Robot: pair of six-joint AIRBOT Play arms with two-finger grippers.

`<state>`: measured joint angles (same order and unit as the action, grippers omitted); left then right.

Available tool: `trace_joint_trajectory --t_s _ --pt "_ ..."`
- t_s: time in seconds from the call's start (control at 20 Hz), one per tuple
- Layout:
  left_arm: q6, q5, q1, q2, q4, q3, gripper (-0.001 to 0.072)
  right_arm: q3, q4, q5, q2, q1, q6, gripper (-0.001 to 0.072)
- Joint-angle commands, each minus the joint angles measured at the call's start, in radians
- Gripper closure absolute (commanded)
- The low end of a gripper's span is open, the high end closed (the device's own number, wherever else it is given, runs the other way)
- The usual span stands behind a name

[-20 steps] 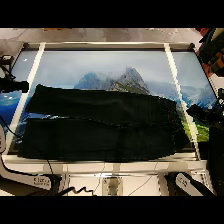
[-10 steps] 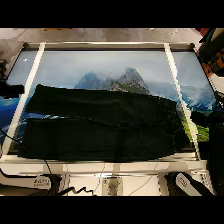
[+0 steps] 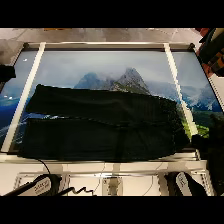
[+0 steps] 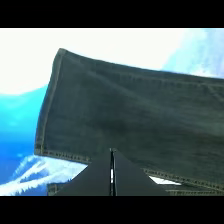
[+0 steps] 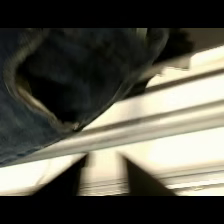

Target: Fold the clothes and pants, and hang the long-sleeved shirts on hangers.

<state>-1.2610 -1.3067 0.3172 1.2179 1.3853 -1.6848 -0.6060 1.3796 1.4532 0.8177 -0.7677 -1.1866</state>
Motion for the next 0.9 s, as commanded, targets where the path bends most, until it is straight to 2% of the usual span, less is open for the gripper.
trace_joint_trajectory --t_s 0.0,0.1,0.25,0.35,0.45,0.65,0.7,0.75,0.8,0.85 --pt "0.039 0.004 -0.005 -0.039 -0.018 0.000 0.0680 0.129 -0.038 -0.077 -0.032 -0.069 -0.068 0.0073" --pt "0.039 0.004 -0.006 -0.023 -0.019 0.002 0.0680 0.145 -0.041 -0.163 -0.016 -0.070 -0.143 0.0074" --pt "0.039 0.005 -0.006 -0.007 -0.019 0.008 0.0680 0.145 -0.080 -0.231 0.033 -0.070 -0.190 0.0101" --pt "0.039 0.005 -0.006 -0.006 -0.035 0.008 0.0679 0.145 -0.229 -0.280 0.082 -0.069 -0.177 0.0156" --pt "0.039 0.005 -0.006 -0.005 -0.062 0.008 0.0680 0.145 -0.346 -0.332 0.142 -0.069 -0.158 0.0157" --pt "0.039 0.005 -0.006 -0.006 -0.085 0.008 0.0680 0.145 -0.323 -0.374 0.254 -0.069 -0.155 0.0161" --pt "0.039 0.005 -0.006 -0.005 -0.085 0.008 0.0679 0.145 -0.314 -0.381 0.269 -0.069 -0.149 0.0217" --pt "0.039 0.005 -0.006 -0.005 -0.085 0.008 0.0679 0.143 -0.311 -0.377 0.272 -0.069 -0.124 0.0332" --pt "0.038 0.005 -0.006 -0.005 -0.085 0.008 0.0679 0.136 -0.310 -0.357 0.272 -0.069 -0.083 0.0365" --pt "0.038 0.004 -0.006 -0.006 -0.085 0.008 0.0679 0.119 -0.309 -0.328 0.272 -0.070 -0.048 0.0366"
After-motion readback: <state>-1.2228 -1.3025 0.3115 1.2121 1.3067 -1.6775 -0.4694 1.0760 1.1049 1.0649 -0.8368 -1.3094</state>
